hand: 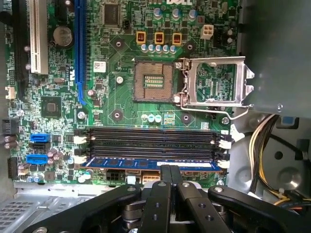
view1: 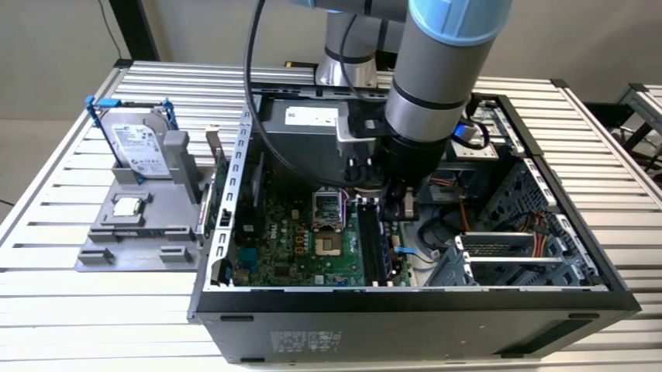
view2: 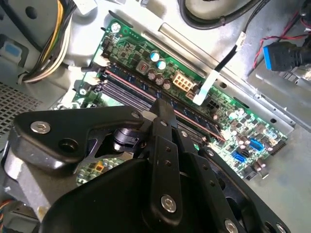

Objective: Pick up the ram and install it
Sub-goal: 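Press down the ram until it locks into place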

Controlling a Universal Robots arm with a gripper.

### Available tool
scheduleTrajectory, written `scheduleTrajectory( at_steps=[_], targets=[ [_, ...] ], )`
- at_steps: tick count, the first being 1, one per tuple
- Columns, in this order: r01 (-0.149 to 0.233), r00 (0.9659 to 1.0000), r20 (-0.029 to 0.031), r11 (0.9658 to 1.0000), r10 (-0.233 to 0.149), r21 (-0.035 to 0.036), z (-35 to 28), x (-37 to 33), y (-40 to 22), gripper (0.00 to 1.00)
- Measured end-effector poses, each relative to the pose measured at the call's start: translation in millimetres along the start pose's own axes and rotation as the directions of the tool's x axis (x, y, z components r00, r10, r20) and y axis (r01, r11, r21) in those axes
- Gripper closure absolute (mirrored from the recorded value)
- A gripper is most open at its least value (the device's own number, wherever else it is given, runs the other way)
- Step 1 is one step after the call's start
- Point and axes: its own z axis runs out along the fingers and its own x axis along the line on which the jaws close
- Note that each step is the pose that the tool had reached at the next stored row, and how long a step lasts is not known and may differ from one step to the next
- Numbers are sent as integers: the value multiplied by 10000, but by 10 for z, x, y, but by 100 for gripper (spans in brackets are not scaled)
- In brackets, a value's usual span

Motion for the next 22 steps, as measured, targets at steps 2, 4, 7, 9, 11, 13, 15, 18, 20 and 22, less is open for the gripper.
scheduleTrajectory(
  at_steps=[2,4,7,9,11,13,15,18,20,22],
  targets=[
    [-2,10000,-1,10000,2,1,1,25,0,100],
    [-23,10000,-15,10000,23,1,10,33,1,100],
    [-88,9999,-51,10000,88,0,29,36,1,100],
    [-94,9999,-54,10000,94,0,28,36,1,100],
    [-97,9999,-54,10000,97,0,28,36,1,100],
    [-97,9999,-52,10000,97,1,34,36,1,100],
    [-96,9999,-55,10000,96,-9,35,47,0,100],
    [-101,9999,-54,9999,101,-21,75,48,2,100],
    [-105,9999,-53,9999,104,-22,111,49,2,100],
    [-109,9999,-53,9999,109,-22,147,49,2,100]
  ],
)
